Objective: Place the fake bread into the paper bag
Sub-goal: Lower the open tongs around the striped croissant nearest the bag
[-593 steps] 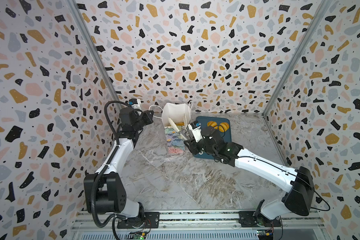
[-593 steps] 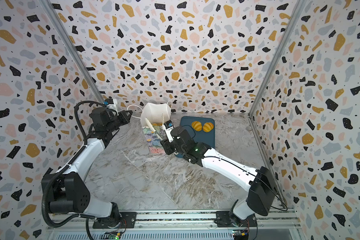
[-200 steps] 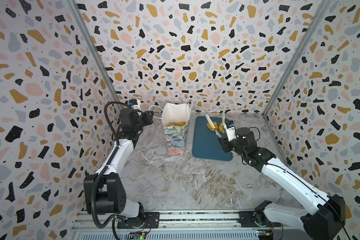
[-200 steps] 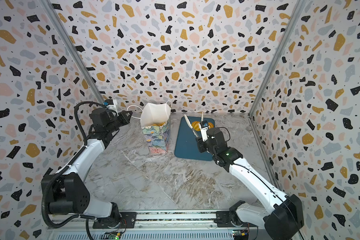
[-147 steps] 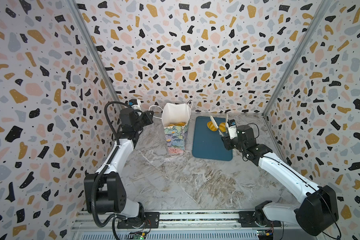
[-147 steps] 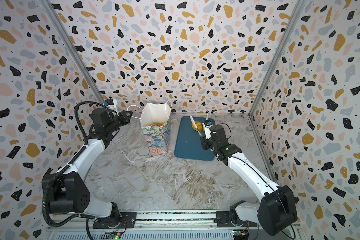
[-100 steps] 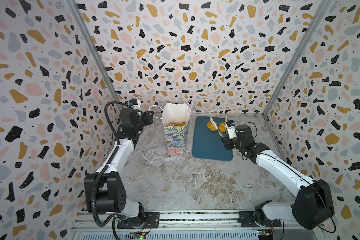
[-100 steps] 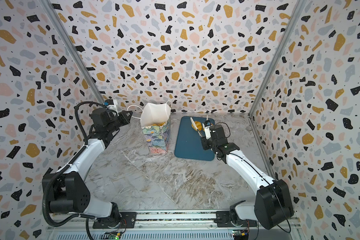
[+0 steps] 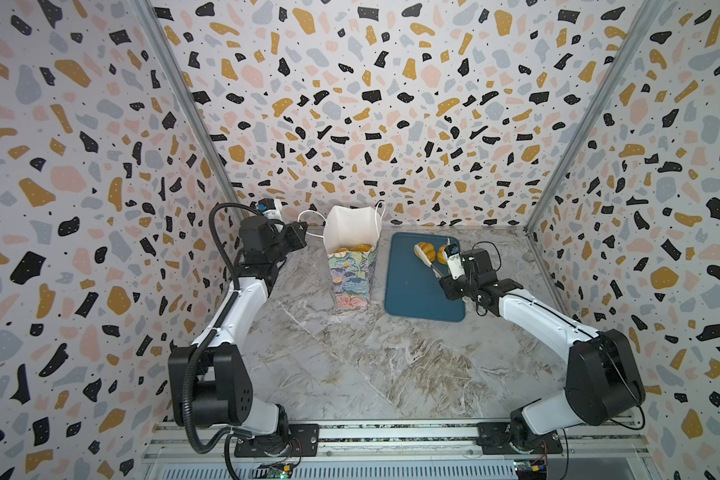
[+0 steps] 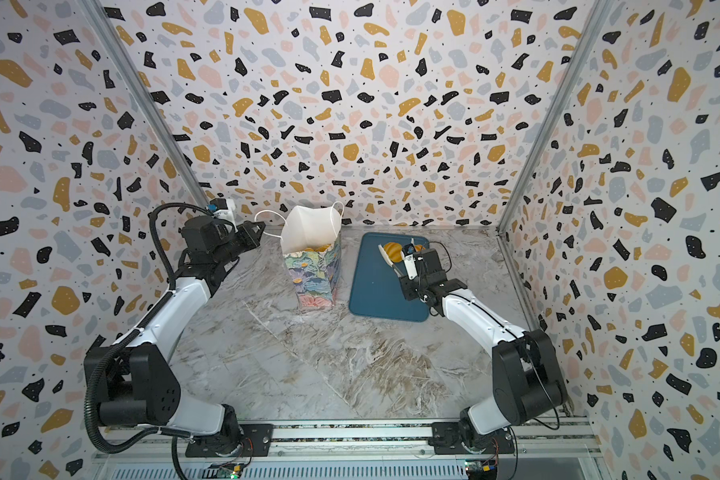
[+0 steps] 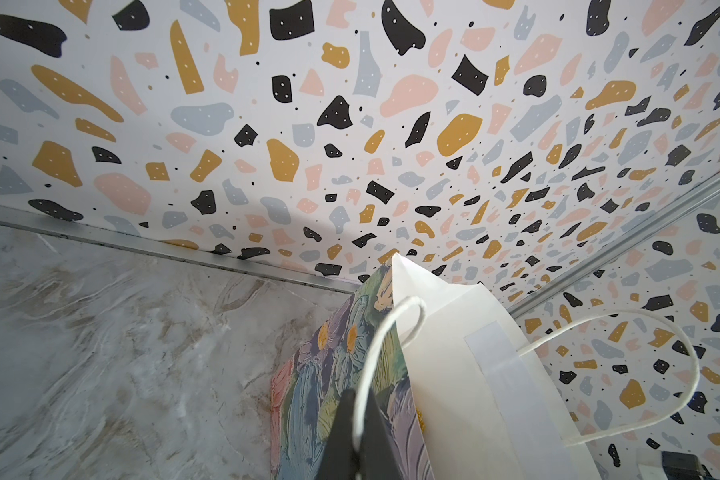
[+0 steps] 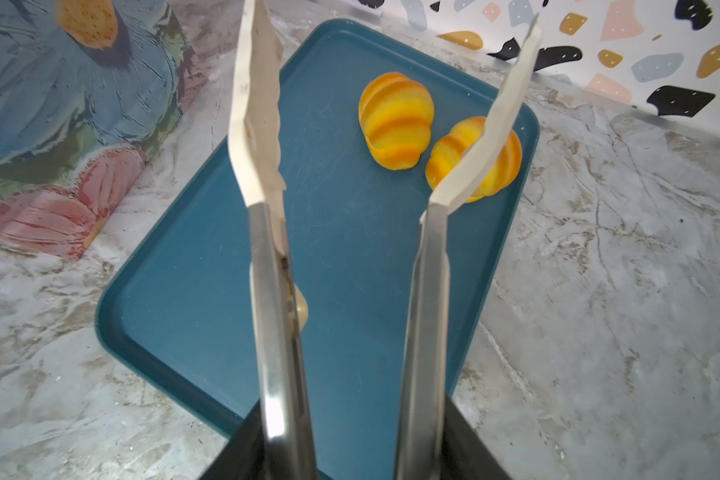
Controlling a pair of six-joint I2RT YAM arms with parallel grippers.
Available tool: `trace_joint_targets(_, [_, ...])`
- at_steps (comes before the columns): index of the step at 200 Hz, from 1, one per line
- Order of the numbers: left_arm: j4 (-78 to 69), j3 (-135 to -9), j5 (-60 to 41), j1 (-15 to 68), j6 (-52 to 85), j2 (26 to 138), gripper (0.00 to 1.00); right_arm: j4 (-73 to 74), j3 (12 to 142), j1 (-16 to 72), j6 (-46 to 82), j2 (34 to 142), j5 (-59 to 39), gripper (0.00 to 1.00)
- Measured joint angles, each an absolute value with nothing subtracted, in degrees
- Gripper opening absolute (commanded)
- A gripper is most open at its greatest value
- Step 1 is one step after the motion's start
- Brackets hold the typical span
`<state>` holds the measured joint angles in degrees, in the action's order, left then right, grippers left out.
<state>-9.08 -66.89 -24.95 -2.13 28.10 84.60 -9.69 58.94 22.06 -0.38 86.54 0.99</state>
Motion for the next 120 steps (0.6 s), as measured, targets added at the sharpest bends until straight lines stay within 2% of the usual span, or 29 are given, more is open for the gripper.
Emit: trace_joint_targets(120, [-9.1,-66.9,-25.0,-2.1,28.1,84.6,0.0,-14.1,72.5,21.3,-4.9,99.1,1.1,0.53])
